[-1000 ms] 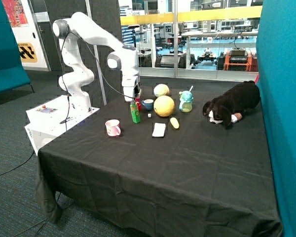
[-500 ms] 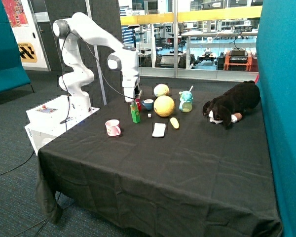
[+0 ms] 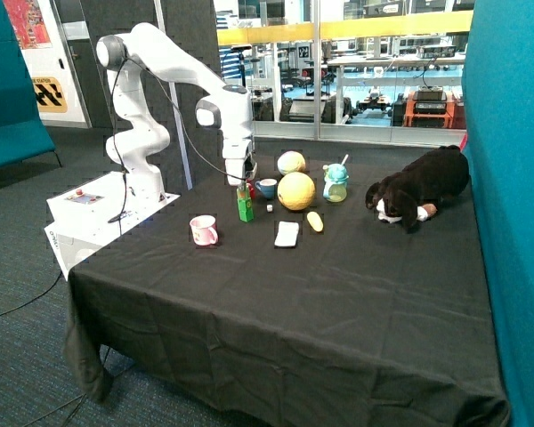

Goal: Stack green blocks

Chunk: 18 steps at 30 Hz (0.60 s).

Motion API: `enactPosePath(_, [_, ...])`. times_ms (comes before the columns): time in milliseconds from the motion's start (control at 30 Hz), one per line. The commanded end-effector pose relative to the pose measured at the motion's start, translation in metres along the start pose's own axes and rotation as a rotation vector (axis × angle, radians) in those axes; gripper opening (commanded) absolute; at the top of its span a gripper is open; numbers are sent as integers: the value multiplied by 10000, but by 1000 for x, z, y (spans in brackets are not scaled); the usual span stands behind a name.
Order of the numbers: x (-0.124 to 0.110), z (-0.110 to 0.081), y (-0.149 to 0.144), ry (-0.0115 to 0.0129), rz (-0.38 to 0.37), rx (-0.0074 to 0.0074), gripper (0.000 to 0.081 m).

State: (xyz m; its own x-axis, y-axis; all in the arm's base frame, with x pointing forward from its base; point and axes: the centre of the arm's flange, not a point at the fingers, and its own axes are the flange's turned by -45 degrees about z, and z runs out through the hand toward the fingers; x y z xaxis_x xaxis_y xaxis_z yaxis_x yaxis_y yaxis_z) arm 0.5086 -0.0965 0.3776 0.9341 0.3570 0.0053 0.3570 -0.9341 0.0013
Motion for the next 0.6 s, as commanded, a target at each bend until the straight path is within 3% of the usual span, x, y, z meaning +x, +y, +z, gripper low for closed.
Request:
enactPosePath(0, [5, -6, -2, -53, 30, 13, 808])
enactPosePath(567, [4, -6, -3, -53, 77, 13, 808])
